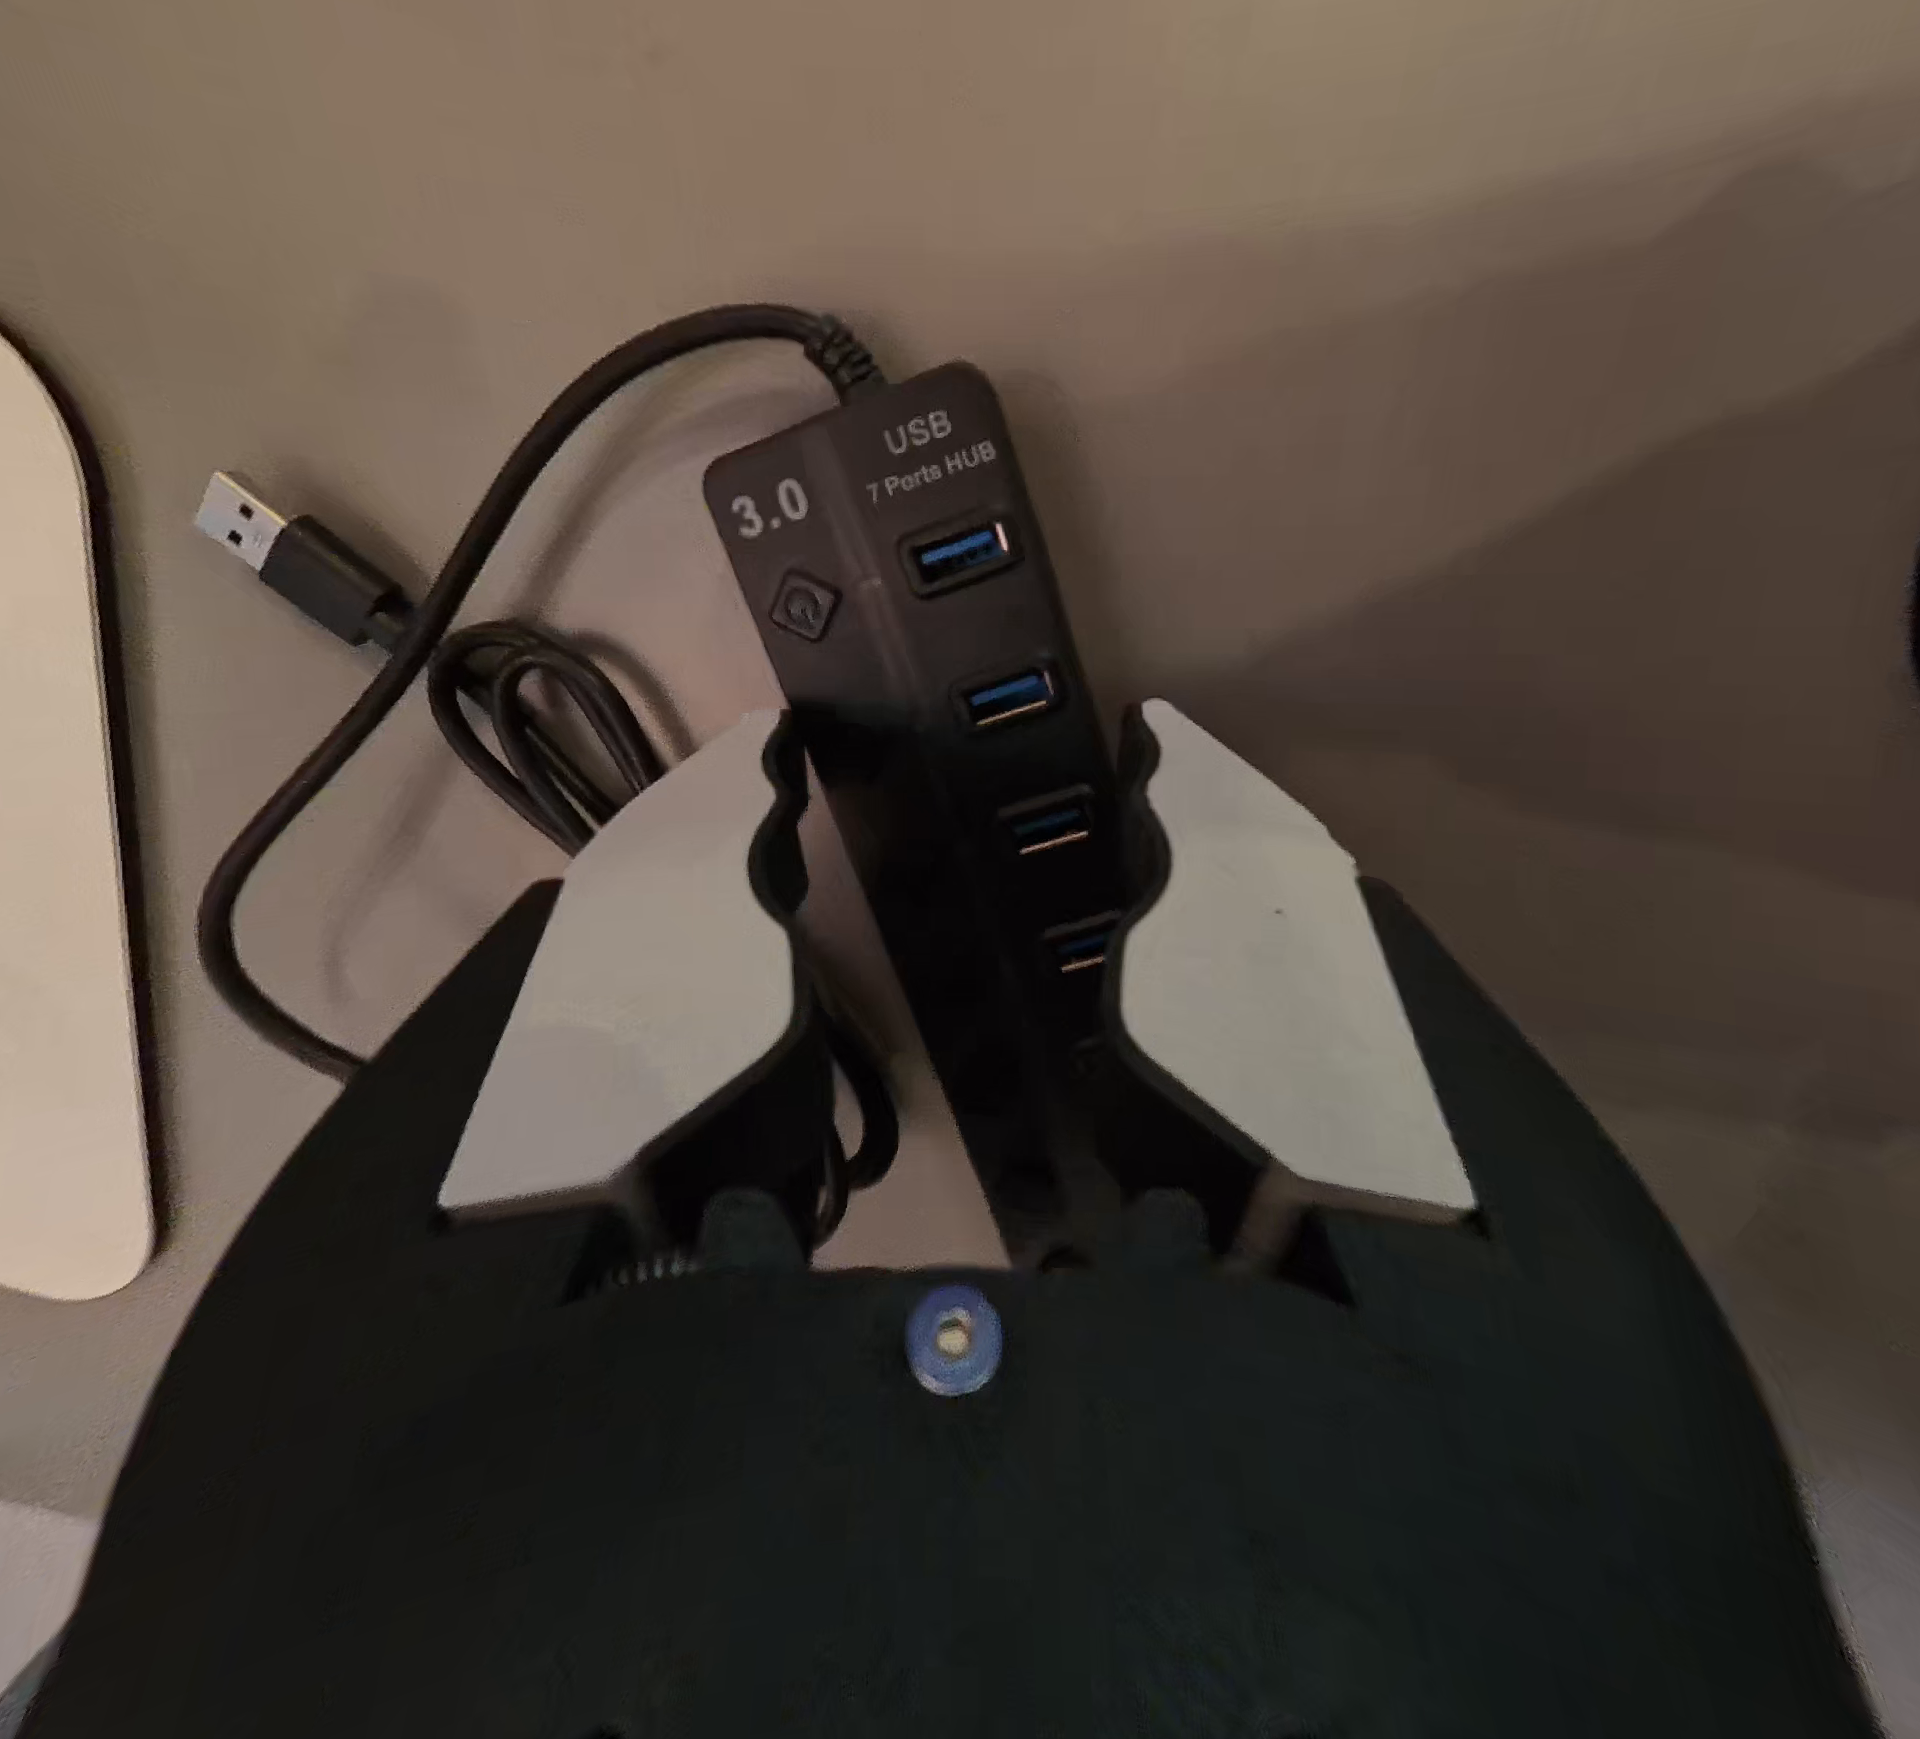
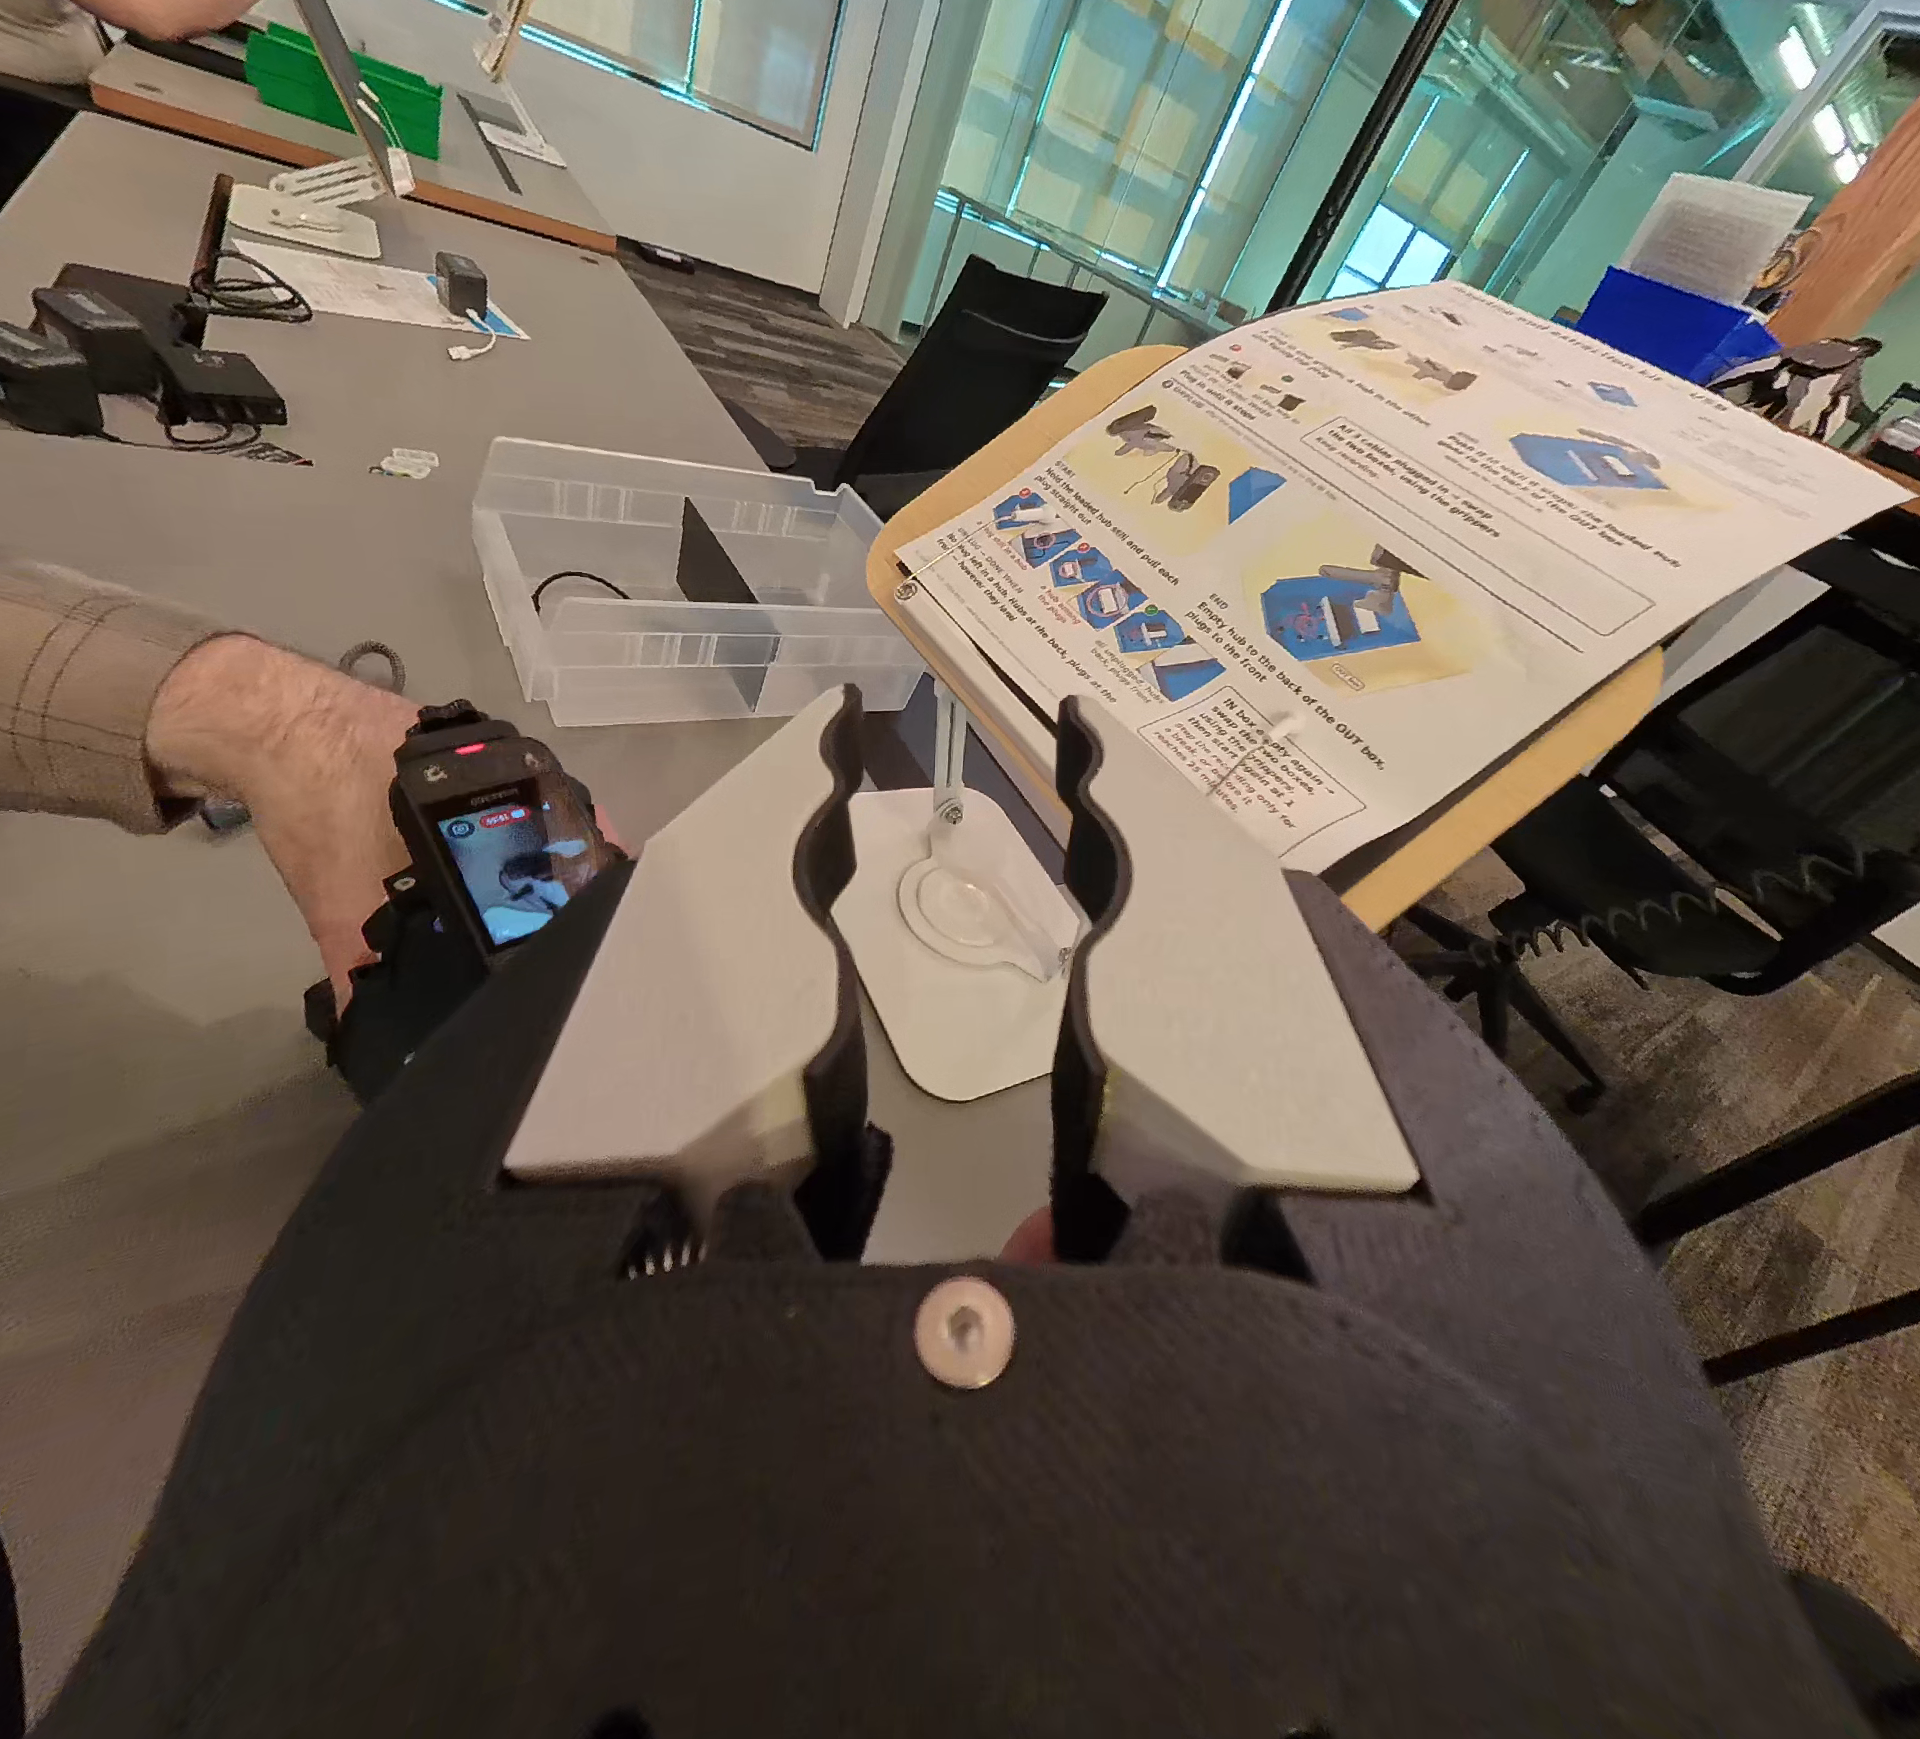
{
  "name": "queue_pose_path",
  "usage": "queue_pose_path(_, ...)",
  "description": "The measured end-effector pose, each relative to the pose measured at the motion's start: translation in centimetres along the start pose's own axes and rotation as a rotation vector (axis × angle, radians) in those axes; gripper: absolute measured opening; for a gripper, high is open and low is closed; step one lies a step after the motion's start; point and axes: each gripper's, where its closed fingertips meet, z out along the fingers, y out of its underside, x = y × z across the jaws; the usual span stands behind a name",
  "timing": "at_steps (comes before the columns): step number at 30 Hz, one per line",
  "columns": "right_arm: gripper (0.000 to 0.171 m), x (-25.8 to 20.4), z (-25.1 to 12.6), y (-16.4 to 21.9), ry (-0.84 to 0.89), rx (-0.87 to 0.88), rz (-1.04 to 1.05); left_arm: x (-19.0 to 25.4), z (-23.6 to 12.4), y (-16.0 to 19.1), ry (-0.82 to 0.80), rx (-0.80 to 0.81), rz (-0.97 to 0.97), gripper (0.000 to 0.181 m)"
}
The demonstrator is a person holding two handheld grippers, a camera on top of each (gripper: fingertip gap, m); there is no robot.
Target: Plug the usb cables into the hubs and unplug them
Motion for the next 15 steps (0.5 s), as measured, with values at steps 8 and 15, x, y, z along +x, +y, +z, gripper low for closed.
queue_pose_path(8, 0.036, -1.1, 1.7, 0.5, -0.072, -0.01, 0.014, -0.6, -0.9, 0.3, 0.023, 0.207, -0.111, 0.054)
queue_pose_path(15, 0.037, -1.7, 2.7, 0.9, -0.14, 0.016, 0.044, -2.3, -4.4, -0.4, 0.031, 0.466, -0.174, 0.055)
